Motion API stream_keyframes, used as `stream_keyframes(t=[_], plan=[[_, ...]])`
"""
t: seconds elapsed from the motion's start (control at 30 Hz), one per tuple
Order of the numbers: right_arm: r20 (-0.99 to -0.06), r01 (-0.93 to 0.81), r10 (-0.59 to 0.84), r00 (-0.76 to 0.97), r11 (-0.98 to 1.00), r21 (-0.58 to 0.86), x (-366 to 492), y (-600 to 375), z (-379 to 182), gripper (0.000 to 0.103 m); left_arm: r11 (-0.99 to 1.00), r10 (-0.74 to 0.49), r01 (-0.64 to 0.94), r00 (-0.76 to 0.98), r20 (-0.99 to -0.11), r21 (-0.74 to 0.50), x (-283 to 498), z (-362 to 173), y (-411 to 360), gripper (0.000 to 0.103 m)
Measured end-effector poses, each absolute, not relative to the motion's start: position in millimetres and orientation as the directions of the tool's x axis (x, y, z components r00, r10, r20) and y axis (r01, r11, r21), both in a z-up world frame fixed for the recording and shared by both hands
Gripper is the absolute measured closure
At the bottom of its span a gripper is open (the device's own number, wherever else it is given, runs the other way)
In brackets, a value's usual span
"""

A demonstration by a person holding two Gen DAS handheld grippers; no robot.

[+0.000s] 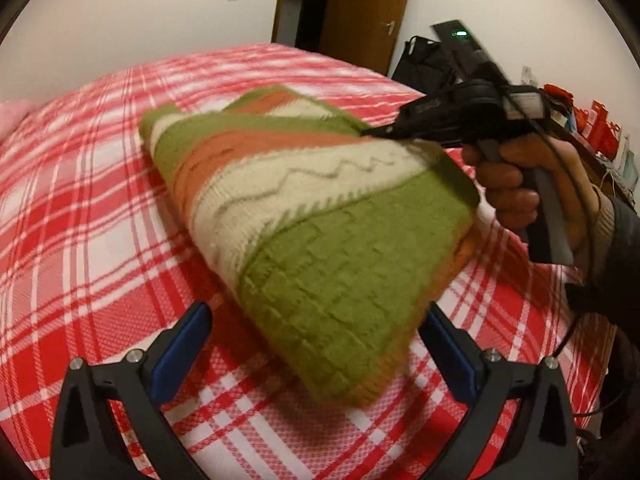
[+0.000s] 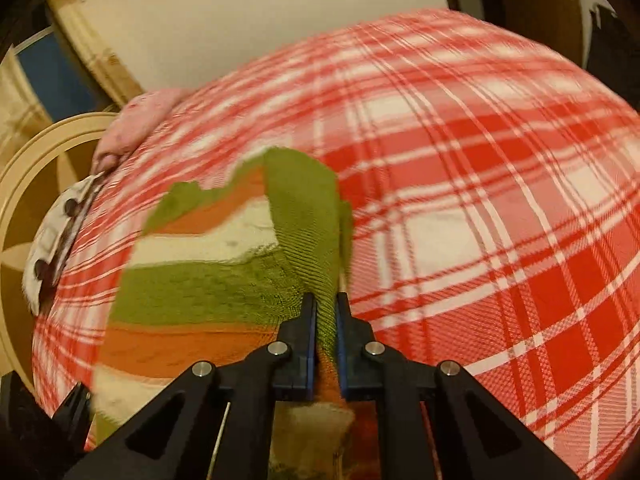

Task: Fold small clothes
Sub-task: 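Grasp the folded sweater edge with the right gripper and straighten it, then pinch the green side edge of the folded sweater with the right gripper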

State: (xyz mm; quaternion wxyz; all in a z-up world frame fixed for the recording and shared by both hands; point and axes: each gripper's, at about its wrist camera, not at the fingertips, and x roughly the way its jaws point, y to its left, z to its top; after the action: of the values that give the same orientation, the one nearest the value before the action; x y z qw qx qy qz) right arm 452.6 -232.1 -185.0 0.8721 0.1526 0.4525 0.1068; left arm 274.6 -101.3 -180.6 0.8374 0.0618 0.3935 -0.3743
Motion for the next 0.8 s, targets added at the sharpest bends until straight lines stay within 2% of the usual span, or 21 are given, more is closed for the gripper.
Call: stream_keyframes(t=[0.07, 0.13, 0.17, 0.2, 0.3, 0.37, 0.47, 0.5, 0.53, 0.6, 0.7, 0.8], plan=[[-0.728, -0.071, 0.386, 0.567, 0.903, 0.423, 448, -238, -183, 0.093, 0.724, -0.584, 0.663, 0.443, -0.680, -0.190, 271, -176, -96, 0.000], [-0.705, -0.078, 0.397, 0.588, 0.895, 0.438, 434, -243, -175, 0.063, 0.725, -0.602, 0.664, 0.484, -0.635, -0.183, 264, -169, -89, 0.000], [-0.698, -0.096, 0.411, 0.586, 0.891, 0.443, 423, -245, -170, 0.037, 0.719, -0.619, 0.670, 0.498, -0.607, -0.183, 259, -165, -86, 0.000], [-0.684, -0.108, 0.424, 0.593, 0.884, 0.455, 411, -245, -165, 0.033, 0.725, -0.618, 0.666, 0.518, -0.591, -0.175, 255, -163, -83, 0.000], [-0.666, -0.144, 0.414, 0.620, 0.895, 0.422, 378, -244, -154, 0.033, 0.748, -0.605, 0.637, 0.538, -0.588, -0.186, 257, -163, -80, 0.000], [-0.664, -0.157, 0.447, 0.600, 0.879, 0.449, 359, -241, -156, 0.035, 0.750, -0.614, 0.627, 0.542, -0.574, -0.211, 260, -162, -74, 0.000], [-0.700, -0.179, 0.461, 0.545, 0.880, 0.441, 345, -228, -170, 0.065, 0.781, -0.578, 0.586, 0.547, -0.605, -0.216, 272, -167, -72, 0.000], [-0.734, -0.169, 0.430, 0.527, 0.899, 0.405, 342, -222, -178, 0.084, 0.791, -0.564, 0.572, 0.545, -0.620, -0.217, 275, -170, -72, 0.000], [-0.750, -0.163, 0.411, 0.519, 0.908, 0.385, 339, -220, -184, 0.088, 0.797, -0.557, 0.562, 0.543, -0.628, -0.220, 277, -171, -72, 0.000], [-0.738, -0.163, 0.431, 0.519, 0.898, 0.410, 330, -223, -186, 0.093, 0.795, -0.565, 0.557, 0.535, -0.628, -0.241, 280, -172, -67, 0.000], [-0.737, -0.146, 0.471, 0.485, 0.874, 0.463, 323, -231, -182, 0.094, 0.798, -0.565, 0.546, 0.528, -0.634, -0.257, 279, -175, -62, 0.000], [-0.771, -0.156, 0.451, 0.451, 0.890, 0.429, 321, -229, -187, 0.094, 0.813, -0.545, 0.522, 0.520, -0.658, -0.260, 286, -180, -63, 0.000]])
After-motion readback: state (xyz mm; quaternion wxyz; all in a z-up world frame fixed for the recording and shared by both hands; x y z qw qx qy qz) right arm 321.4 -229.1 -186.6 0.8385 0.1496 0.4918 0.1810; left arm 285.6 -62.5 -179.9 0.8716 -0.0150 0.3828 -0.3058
